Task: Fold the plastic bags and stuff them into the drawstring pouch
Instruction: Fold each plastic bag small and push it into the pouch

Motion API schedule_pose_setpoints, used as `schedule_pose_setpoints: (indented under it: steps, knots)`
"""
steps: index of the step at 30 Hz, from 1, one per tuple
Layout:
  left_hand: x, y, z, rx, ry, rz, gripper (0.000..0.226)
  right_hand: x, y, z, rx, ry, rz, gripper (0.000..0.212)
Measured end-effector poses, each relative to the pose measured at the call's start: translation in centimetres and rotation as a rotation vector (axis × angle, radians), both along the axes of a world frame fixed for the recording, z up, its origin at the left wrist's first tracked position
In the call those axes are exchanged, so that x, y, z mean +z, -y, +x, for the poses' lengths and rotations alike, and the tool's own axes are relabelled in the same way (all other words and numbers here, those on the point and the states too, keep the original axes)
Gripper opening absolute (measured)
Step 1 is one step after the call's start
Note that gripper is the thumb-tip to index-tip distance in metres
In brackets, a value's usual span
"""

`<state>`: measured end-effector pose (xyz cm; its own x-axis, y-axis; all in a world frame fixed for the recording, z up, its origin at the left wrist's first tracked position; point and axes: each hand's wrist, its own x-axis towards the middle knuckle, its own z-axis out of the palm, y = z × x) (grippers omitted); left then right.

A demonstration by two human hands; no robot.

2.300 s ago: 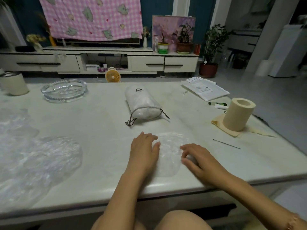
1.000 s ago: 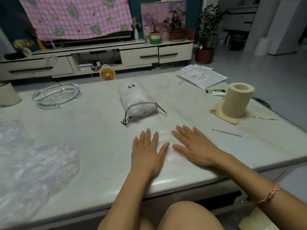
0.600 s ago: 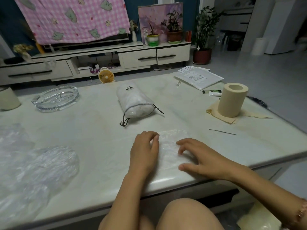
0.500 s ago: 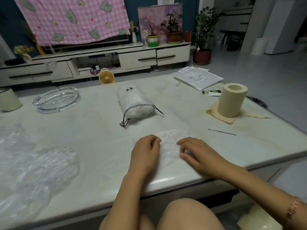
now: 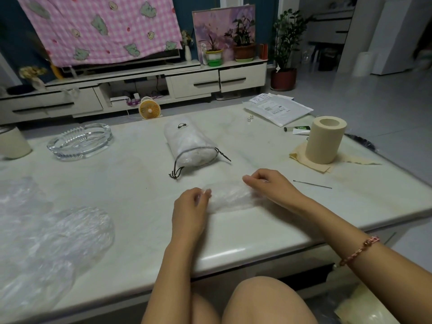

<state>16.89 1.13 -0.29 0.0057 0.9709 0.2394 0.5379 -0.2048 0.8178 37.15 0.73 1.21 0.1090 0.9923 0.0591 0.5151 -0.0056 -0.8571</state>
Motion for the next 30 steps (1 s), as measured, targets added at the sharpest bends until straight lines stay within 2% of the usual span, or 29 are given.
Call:
schedule_pose_setpoints:
  steps: [3, 6, 8, 11, 14, 18, 20, 21, 23, 25, 26, 28, 30]
  knots:
    - [-0.1, -0.3, -0.2, 0.099, -0.055, -0.056, 0.040, -0.3, 0.2, -0.1, -0.024, 0.020, -0.005, 0.031]
    - [-0.4, -0.7, 0.0, 0.227, -0.201, -0.080, 0.035, -0.8, -0.6, -0.8, -0.164, 0.134, 0.034, 0.041]
    - [-0.5, -1.0, 0.5, 0.282, -0.293, -0.103, 0.025, -1.1, -1.2, -1.5, -0.249, 0.265, 0.013, 0.038]
    - [-0.8, -1.1, 1.3, 0.343, -0.536, -0.140, 0.033, -1.5, -1.7, -2.1, -0.303, 0.502, -0.003, 0.029]
    - [-1.0, -1.1, 1.9, 0.405, -0.768, -0.137, 0.042, -1.8, -1.8, -1.7, -0.329, 0.698, 0.011, 0.035]
    - [-0.9, -1.2, 1.6, 0.368, -0.780, -0.144, 0.046, -1.8, -1.6, -0.1, -0.366, 0.822, 0.008, 0.035]
    - [-0.7, -1.1, 1.2, 0.287, -0.627, -0.103, 0.038, -1.5, -1.6, 1.0, -0.358, 0.859, -0.027, 0.032]
    - [-0.6, -1.0, 0.9, 0.241, -0.452, -0.068, 0.030, -1.2, -1.6, 1.4, -0.345, 0.802, -0.040, 0.029]
    - [-0.3, -0.9, 0.5, 0.127, -0.029, -0.039, 0.029, 0.0, -1.9, 1.6, -0.265, 0.471, -0.007, 0.021]
    - [0.4, -0.7, 0.8, 0.035, 0.212, -0.009, 0.037, 2.3, -1.8, 1.0, -0.034, 0.011, 0.014, 0.025]
    - [0.9, -0.6, 0.9, -0.006, 0.286, -0.013, 0.038, 3.6, -1.7, 0.4, 0.133, -0.124, -0.021, 0.033]
    - [1.5, -0.1, 1.3, -0.090, 0.411, -0.068, 0.038, 5.5, -1.9, -0.6, 0.445, -0.152, -0.192, 0.053]
    - [1.8, 0.2, 1.2, -0.176, 0.473, -0.128, 0.037, 6.4, -2.2, -1.7, 0.633, -0.052, -0.354, 0.065]
